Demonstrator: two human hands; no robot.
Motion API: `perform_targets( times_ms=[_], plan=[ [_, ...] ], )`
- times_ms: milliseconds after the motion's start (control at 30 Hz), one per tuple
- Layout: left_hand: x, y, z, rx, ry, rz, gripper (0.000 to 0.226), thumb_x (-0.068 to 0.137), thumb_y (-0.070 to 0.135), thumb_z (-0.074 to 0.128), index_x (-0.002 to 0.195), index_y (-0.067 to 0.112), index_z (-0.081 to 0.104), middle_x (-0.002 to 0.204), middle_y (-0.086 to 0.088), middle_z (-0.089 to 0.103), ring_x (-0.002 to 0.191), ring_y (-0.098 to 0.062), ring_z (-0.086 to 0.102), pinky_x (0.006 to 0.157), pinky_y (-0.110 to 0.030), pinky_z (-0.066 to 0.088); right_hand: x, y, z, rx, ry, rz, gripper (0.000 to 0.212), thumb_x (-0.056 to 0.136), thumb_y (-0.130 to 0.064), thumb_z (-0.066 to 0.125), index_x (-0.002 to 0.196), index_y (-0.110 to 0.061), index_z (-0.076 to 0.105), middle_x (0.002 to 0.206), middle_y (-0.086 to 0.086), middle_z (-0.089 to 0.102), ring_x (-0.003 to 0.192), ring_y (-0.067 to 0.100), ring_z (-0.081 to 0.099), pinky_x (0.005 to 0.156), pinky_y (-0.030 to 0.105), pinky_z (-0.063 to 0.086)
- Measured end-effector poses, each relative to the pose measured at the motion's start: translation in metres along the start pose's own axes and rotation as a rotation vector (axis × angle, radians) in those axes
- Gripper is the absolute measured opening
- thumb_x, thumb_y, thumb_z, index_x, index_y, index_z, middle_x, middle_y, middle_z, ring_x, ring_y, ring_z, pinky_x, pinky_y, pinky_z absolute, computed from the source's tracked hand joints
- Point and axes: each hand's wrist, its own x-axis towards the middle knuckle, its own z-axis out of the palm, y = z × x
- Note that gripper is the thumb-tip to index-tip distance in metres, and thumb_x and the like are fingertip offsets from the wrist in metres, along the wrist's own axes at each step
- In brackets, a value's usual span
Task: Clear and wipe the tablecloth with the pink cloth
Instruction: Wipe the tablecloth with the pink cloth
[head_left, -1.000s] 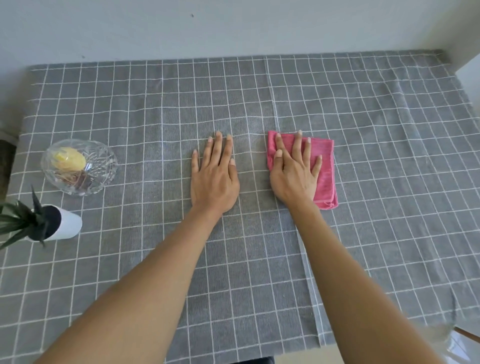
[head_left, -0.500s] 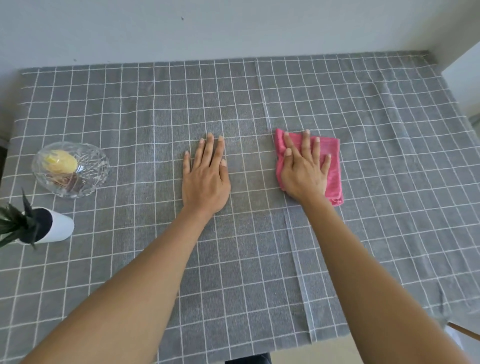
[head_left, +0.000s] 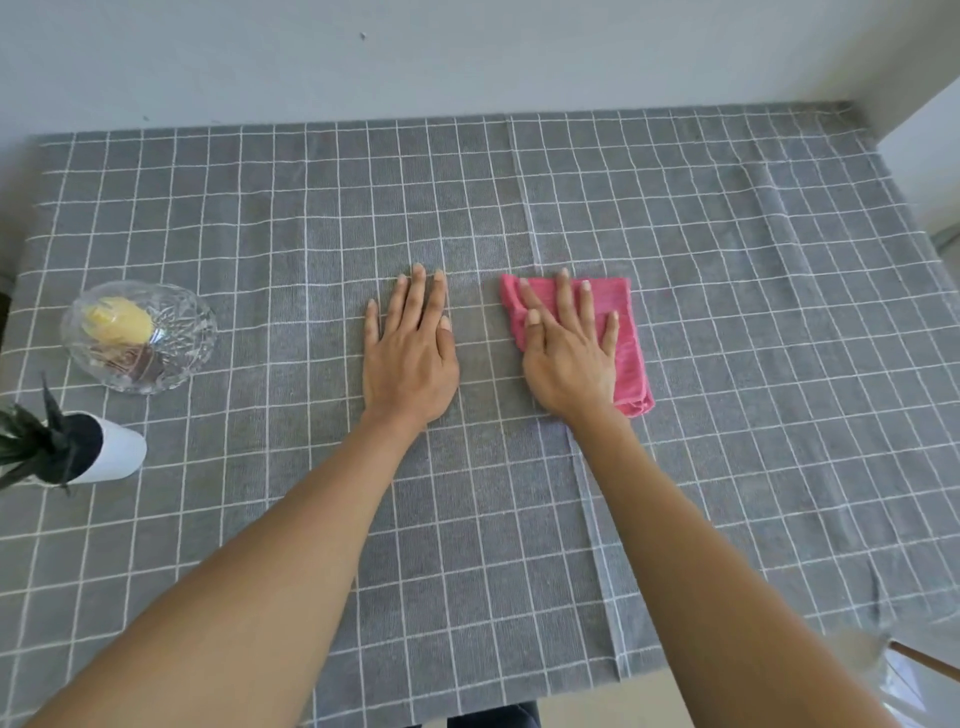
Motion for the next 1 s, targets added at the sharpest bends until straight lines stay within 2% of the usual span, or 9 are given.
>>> perform_targets(
  times_ms=[133, 233, 400, 467, 600, 733, 900, 1000],
  plan=[
    [0.001, 0.0, 0.001, 0.006, -0.002, 0.003, 0.053, 0.102, 0.031, 0.015, 0.153, 0.024, 0.002, 0.161, 0.003, -0.002, 0.148, -0.013, -0.005, 0.119, -0.042, -0.006, 0.01, 0.02, -0.008, 0.036, 0.056, 0.186, 0.048, 0.102, -0.042, 0.011, 0.15, -0.047, 0.009, 0.162, -0.006, -0.009, 0.148, 0.018, -0.015, 0.115, 0.05, -0.016],
    [0.001, -0.001, 0.002, 0.015, 0.001, -0.008, 0.053, 0.102, 0.032, 0.013, 0.153, 0.024, 0.001, 0.161, 0.003, -0.003, 0.148, -0.013, -0.005, 0.119, -0.042, -0.006, 0.011, 0.013, -0.006, 0.045, 0.041, 0.21, 0.048, 0.102, -0.043, 0.012, 0.15, -0.048, 0.008, 0.162, -0.005, -0.012, 0.147, 0.018, -0.016, 0.114, 0.05, -0.017],
    [0.0, 0.001, 0.002, 0.011, -0.01, -0.008, 0.053, 0.102, 0.033, 0.012, 0.153, 0.024, 0.0, 0.161, 0.003, -0.004, 0.148, -0.012, -0.006, 0.119, -0.042, -0.007, -0.006, -0.013, 0.007, -0.01, -0.035, -0.069, 0.047, 0.101, -0.047, 0.009, 0.148, -0.05, 0.01, 0.159, -0.008, -0.015, 0.146, 0.016, -0.019, 0.11, 0.045, -0.022],
    [0.0, 0.001, 0.001, 0.005, -0.006, -0.005, 0.053, 0.102, 0.033, 0.014, 0.153, 0.025, 0.002, 0.161, 0.003, -0.003, 0.148, -0.012, -0.005, 0.118, -0.041, -0.007, -0.007, -0.012, 0.008, 0.004, -0.043, -0.114, 0.047, 0.101, -0.048, 0.008, 0.148, -0.052, 0.01, 0.159, -0.012, -0.014, 0.146, 0.014, -0.018, 0.111, 0.042, -0.023],
    [0.001, 0.0, 0.001, 0.006, -0.003, 0.002, 0.053, 0.102, 0.031, 0.015, 0.153, 0.024, 0.004, 0.161, 0.003, -0.001, 0.148, -0.013, -0.004, 0.119, -0.042, -0.006, 0.005, 0.019, -0.004, -0.032, 0.012, 0.019, 0.048, 0.101, -0.047, 0.006, 0.149, -0.049, 0.004, 0.161, -0.007, -0.012, 0.146, 0.018, -0.017, 0.114, 0.046, -0.017],
    [0.003, -0.002, 0.0, 0.004, -0.041, 0.0, 0.053, 0.103, 0.031, 0.013, 0.153, 0.024, 0.001, 0.161, 0.003, -0.004, 0.148, -0.013, -0.006, 0.119, -0.042, -0.008, 0.01, 0.033, -0.01, 0.038, 0.058, 0.19, 0.048, 0.102, -0.042, 0.01, 0.15, -0.047, 0.009, 0.162, -0.006, -0.008, 0.148, 0.018, -0.013, 0.116, 0.049, -0.014],
    [-0.007, -0.017, -0.018, -0.188, -0.095, 0.054, 0.051, 0.105, 0.028, 0.014, 0.152, 0.022, -0.003, 0.161, 0.001, -0.004, 0.148, -0.012, -0.006, 0.12, -0.038, -0.007, 0.0, 0.018, -0.008, 0.12, 0.05, 0.209, 0.048, 0.102, -0.039, 0.013, 0.15, -0.046, 0.014, 0.162, -0.005, -0.007, 0.148, 0.018, -0.012, 0.116, 0.05, -0.014],
    [-0.033, -0.058, -0.03, -0.124, -0.057, -0.017, 0.052, 0.104, 0.028, 0.015, 0.152, 0.019, -0.003, 0.161, 0.001, -0.004, 0.148, -0.012, -0.006, 0.12, -0.039, -0.007, -0.01, 0.0, -0.001, 0.133, 0.016, 0.172, 0.047, 0.103, -0.04, 0.012, 0.15, -0.046, 0.015, 0.162, -0.005, -0.008, 0.148, 0.018, -0.014, 0.114, 0.049, -0.016]
  ],
)
